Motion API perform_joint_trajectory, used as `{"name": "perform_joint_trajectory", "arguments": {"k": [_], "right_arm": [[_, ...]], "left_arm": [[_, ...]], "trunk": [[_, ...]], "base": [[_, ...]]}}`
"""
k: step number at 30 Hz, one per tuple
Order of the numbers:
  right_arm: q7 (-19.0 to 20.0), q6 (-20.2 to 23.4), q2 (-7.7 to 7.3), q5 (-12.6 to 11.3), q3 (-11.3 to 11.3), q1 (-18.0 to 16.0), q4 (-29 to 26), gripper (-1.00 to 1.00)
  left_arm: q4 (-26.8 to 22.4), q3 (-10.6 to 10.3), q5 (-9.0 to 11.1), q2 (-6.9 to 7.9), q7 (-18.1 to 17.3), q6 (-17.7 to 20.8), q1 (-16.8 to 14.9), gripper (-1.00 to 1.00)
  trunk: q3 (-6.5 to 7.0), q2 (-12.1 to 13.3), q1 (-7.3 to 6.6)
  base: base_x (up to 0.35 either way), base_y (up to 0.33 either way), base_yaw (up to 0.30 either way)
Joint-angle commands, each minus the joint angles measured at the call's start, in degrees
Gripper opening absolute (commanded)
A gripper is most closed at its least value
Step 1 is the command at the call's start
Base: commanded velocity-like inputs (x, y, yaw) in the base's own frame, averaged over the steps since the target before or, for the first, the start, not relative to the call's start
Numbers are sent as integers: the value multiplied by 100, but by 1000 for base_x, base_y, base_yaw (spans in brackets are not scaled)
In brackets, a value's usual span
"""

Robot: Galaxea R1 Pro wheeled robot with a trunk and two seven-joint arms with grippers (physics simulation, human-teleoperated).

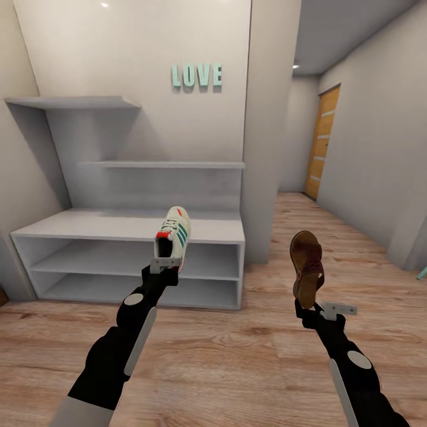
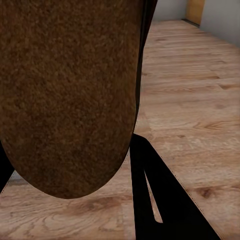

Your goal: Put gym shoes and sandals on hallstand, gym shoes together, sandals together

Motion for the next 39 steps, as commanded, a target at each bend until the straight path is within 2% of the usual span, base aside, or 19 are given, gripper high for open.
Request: {"name": "perform_joint_trajectory", "arguments": {"k": [1, 10, 16, 17, 18, 20, 22, 24, 28, 31, 34, 37, 39], "right_arm": [[3, 40, 0, -12, -5, -3, -11, -100], [3, 39, 0, -12, -1, -5, -10, -100], [3, 40, 0, -12, 1, -8, -10, -100], [3, 40, -1, -12, -4, -5, -11, -100], [3, 40, -7, -12, -12, -5, -12, -100], [4, 49, -8, -12, -14, -3, -12, -100], [9, 90, -8, -19, -24, -4, -12, -100], [10, 178, -14, -32, -41, -6, -12, -100], [11, 253, -17, -38, -55, -4, -19, -100], [11, 266, -20, -39, -58, -7, -20, -100], [11, 268, -24, -38, -58, -5, -20, -100], [11, 268, -30, -35, -59, -7, -20, -100], [-6, 276, -55, 12, -126, -6, -86, -100]], "left_arm": [[-6, -10, 55, 2, 49, 22, -3, -100], [-6, -10, 55, 1, 49, 20, -3, -100], [46, -10, 60, -6, 49, 14, -3, -100], [166, -10, 62, -11, 46, 17, -3, -100], [660, 1, 70, -41, 42, 25, -3, -100], [997, 13, 76, -54, 46, 43, -9, -100], [1135, 24, 79, -58, 46, 226, -11, -100], [1207, 36, 80, -54, 26, 740, -12, -100], [1251, 48, 81, -52, 26, 1171, -35, -100], [1602, 51, 81, -52, 13, 1780, -83, -100], [1962, 51, 81, -57, 8, 1957, -196, -100], [2504, 52, 79, -59, 0, 2014, -474, -100], [2562, 43, 47, -63, -26, 1947, -536, -100]], "trunk": [[-6, -3, -1], [-6, -3, -1], [-6, -3, -1], [-6, -3, -1], [-6, -3, -1], [-6, -3, -1], [-6, -3, -1], [-6, -3, -1], [-6, -3, -1], [-6, -3, -1], [-6, -3, -1], [-6, -3, -1], [-6, -3, -1]], "base": [[0, 284, 0], [0, 281, 0], [0, 50, 0], [0, 1, 0], [0, 0, 0], [0, 0, 0], [0, 0, 0], [0, 0, 0], [0, 0, 0], [0, 0, 0], [0, 0, 0], [0, 0, 0], [0, 0, 0]]}}
